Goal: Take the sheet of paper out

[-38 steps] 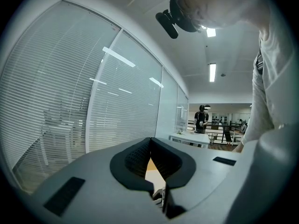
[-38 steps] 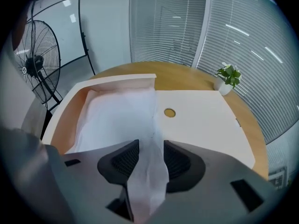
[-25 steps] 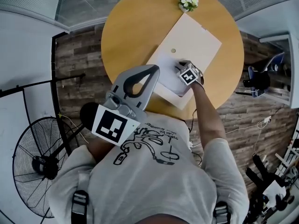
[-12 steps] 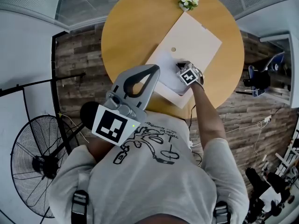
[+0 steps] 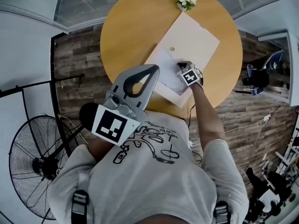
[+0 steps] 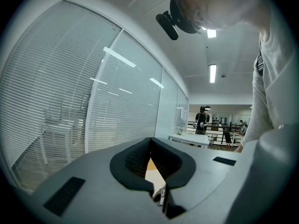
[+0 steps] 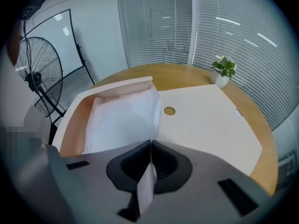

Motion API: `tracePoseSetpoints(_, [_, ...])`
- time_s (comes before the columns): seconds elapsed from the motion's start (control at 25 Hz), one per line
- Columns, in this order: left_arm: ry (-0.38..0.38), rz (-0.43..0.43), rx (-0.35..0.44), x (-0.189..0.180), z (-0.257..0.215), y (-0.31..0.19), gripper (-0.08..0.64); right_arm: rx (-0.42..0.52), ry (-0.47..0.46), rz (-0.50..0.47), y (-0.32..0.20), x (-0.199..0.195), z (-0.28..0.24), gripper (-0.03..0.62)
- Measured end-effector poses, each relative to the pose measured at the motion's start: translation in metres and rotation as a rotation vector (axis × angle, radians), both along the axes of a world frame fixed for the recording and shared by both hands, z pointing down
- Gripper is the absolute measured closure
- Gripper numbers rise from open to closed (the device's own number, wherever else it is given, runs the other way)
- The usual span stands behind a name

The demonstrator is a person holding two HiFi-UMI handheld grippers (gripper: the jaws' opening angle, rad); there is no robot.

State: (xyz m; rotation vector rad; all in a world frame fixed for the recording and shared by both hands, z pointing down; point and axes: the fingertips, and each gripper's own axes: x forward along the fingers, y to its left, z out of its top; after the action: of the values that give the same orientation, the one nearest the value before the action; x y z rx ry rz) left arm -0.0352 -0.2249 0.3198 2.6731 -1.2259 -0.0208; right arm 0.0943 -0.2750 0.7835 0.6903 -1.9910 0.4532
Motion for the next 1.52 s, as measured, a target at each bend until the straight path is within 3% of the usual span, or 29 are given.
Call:
tracePoseSetpoints(0.72, [0.010, 0.020, 0.024, 0.001, -0.007, 0.019, 0.538, 0.066, -0.092, 0.137, 0.004, 0.009, -0.037, 0.581])
tracePoseSetpoints(1.52, [0.011, 0.033, 0.041, 0.005, -0.013, 0.040, 0.539, 0.152, -0.164, 0.183, 0.013, 0.011, -0.088, 0.581])
